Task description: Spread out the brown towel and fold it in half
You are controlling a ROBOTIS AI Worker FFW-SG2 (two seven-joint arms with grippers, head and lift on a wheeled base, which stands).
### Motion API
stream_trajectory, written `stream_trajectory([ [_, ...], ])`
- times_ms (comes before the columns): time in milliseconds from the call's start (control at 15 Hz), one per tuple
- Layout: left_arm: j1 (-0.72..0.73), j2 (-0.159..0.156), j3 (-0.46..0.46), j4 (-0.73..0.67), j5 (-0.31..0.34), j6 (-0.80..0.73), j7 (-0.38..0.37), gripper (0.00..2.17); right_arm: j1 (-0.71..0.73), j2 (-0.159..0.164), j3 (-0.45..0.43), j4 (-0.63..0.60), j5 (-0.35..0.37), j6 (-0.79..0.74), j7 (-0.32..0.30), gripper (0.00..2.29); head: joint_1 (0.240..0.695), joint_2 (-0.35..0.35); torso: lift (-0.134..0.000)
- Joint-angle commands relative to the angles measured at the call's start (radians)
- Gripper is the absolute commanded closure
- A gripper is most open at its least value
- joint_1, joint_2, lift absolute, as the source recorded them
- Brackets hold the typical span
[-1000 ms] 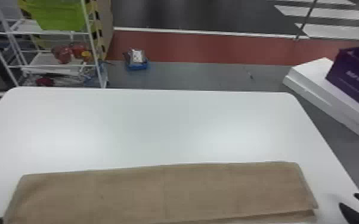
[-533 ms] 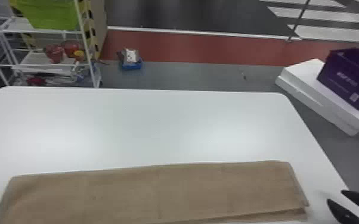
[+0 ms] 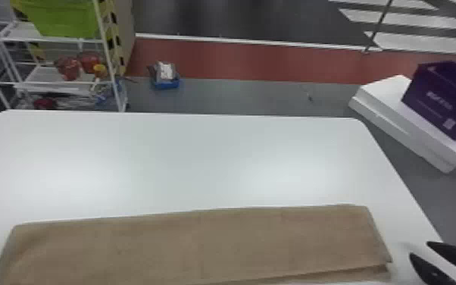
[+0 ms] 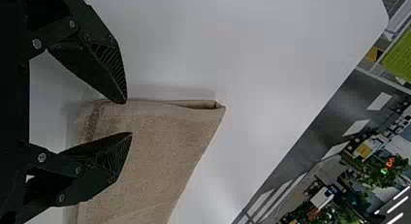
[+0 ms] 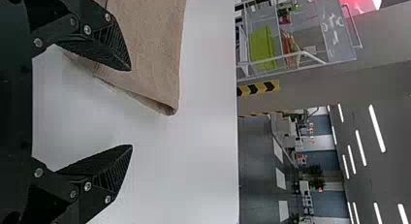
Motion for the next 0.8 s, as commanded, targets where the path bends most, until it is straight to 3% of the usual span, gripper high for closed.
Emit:
stream_trajectory([
  [0,0.000,-0.002,-0.003,-0.002,0.003,0.015,-0.005,0.64,-0.001,-0.001,-0.001,0.006,0.000,-0.003,0.000,0.38,0.695,-0.134,-0.123],
  [67,0.000,-0.002,-0.002,-0.002,0.002,0.021,-0.004,0.77,0.000,-0.001,-0.001,0.006,0.000,-0.003,0.000,0.38,0.695,-0.139,-0.123],
  [333,0.004,-0.007,0.017,-0.040,0.003,0.052,-0.014,0.78,-0.001,-0.003,0.001,0.006,0.002,-0.003,-0.002,0.38,0.695,-0.150,-0.123],
  [467,0.007,-0.013,0.023,-0.060,0.009,0.064,-0.011,1.11,-0.007,-0.001,0.004,0.006,0.003,0.000,-0.002,0.38,0.695,-0.150,-0.123],
  [600,0.007,-0.013,0.024,-0.086,0.011,0.101,-0.011,1.13,-0.010,-0.001,0.005,0.005,0.005,0.003,-0.002,0.38,0.695,-0.146,-0.123],
  [733,0.007,-0.016,0.026,-0.100,0.011,0.113,-0.011,1.42,-0.010,-0.003,0.005,0.005,0.005,0.006,-0.002,0.38,0.695,-0.148,-0.123],
])
